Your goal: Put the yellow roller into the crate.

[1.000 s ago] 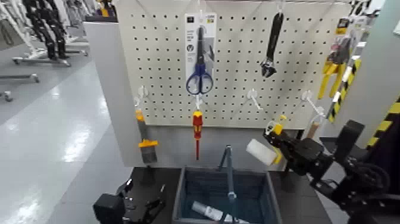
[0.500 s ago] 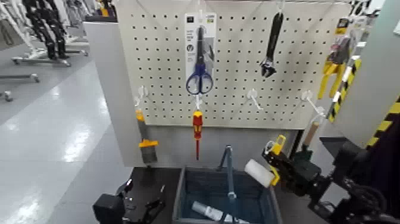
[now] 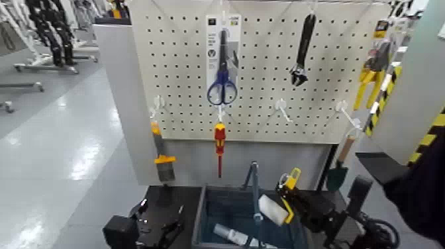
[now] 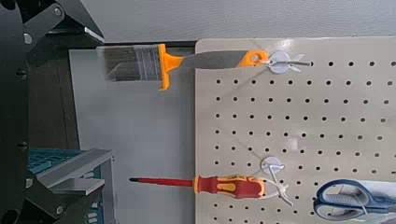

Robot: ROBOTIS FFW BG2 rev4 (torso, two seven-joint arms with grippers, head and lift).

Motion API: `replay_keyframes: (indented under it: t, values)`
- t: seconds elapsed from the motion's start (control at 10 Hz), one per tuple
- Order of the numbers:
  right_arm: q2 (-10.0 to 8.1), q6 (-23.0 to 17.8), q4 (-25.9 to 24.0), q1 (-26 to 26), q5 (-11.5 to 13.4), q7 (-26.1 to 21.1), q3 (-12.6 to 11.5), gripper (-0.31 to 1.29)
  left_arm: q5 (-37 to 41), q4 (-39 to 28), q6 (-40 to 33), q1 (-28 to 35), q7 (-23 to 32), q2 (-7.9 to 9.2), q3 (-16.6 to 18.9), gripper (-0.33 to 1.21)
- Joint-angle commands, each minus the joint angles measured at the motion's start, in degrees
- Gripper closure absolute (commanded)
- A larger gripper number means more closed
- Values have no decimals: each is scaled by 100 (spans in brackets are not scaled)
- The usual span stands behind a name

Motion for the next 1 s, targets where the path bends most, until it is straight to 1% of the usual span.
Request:
replay_keyframes:
  t: [0.1, 0.2, 0.3, 0.4, 0.5, 0.6, 0.7, 0.9, 1.0]
  values:
    - [8, 316, 131, -42, -91, -65, 114, 126, 0, 0, -11, 0, 0, 0, 0, 23]
    - [8, 562, 78, -51, -12, -100, 122, 124, 0, 0, -11, 0, 0, 0, 0, 23]
    - [8, 721, 60, -60, 14, -100, 131, 110, 0, 0, -11, 0, 0, 0, 0, 23]
    - [8, 773, 34, -60, 32, -38, 122, 68, 0, 0, -11, 0, 0, 0, 0, 23]
    - [-27, 932, -72, -60, 163, 111, 52, 27, 35, -9, -11, 9, 0, 0, 9, 23]
    - [-54, 1019, -168, -78, 330, 182, -10, 5, 18, -9, -11, 9, 0, 0, 0, 23]
    - [-45, 1063, -318, -51, 436, 164, -115, 7, 35, -9, -20, 18, 0, 9, 0, 23]
    - [-45, 1116, -652, 19, 770, 59, -326, 7, 35, -9, -20, 18, 0, 0, 0, 23]
    - [-45, 1037, -871, 116, 884, -65, -387, 7, 35, -18, -20, 18, 0, 9, 0, 23]
